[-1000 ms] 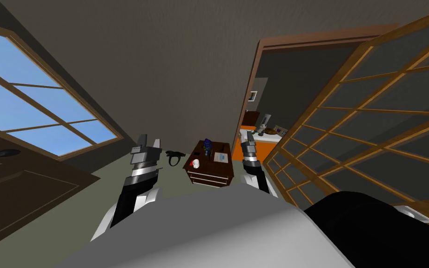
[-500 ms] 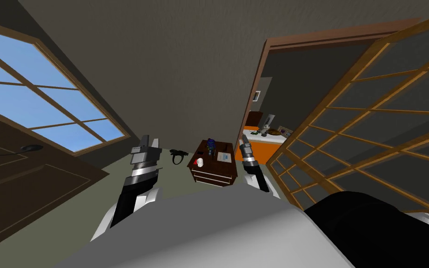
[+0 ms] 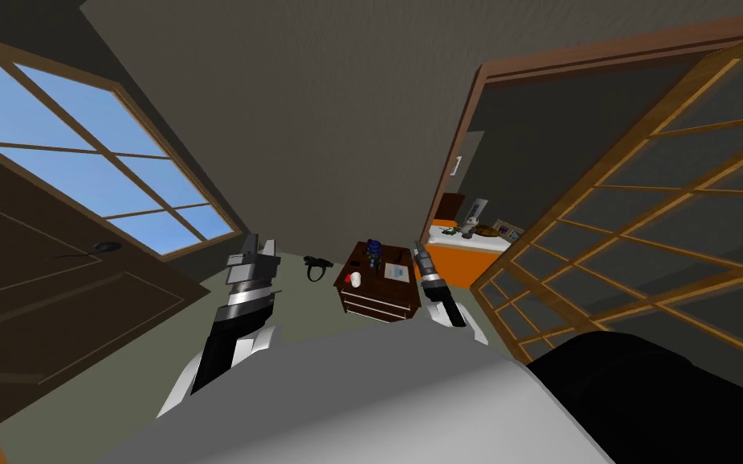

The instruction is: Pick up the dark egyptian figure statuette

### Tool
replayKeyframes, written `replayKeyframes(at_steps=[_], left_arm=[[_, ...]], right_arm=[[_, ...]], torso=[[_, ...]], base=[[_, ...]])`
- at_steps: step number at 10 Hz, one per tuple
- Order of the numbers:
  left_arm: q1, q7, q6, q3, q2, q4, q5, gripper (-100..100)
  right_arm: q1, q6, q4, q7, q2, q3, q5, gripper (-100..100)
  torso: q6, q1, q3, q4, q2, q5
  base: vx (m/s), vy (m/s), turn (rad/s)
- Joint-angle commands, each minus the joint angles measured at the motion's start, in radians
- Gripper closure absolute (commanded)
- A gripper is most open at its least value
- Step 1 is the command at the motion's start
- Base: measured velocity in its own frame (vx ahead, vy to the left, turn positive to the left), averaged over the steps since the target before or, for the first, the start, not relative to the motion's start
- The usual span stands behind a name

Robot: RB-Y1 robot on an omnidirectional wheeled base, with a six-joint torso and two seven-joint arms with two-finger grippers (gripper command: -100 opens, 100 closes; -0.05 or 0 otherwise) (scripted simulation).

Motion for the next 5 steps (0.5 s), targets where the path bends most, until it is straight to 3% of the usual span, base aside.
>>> replayKeyframes(at_steps=[1,5], left_arm=[[0.000,0.000,0.000,0.000,0.000,0.000,0.000,0],[0.000,0.000,0.000,0.000,0.000,0.000,0.000,0]], right_arm=[[0.000,0.009,0.030,0.006,-0.005,0.000,0.007,-100],[-0.013,0.077,0.146,0.018,-0.055,-0.024,0.031,-100]], torso=[[0.000,0.000,0.000,0.000,0.000,0.000],[0.001,-0.002,0.000,0.000,0.001,0.000]], base=[[-0.005,0.088,0.033],[0.002,0.094,0.092]])
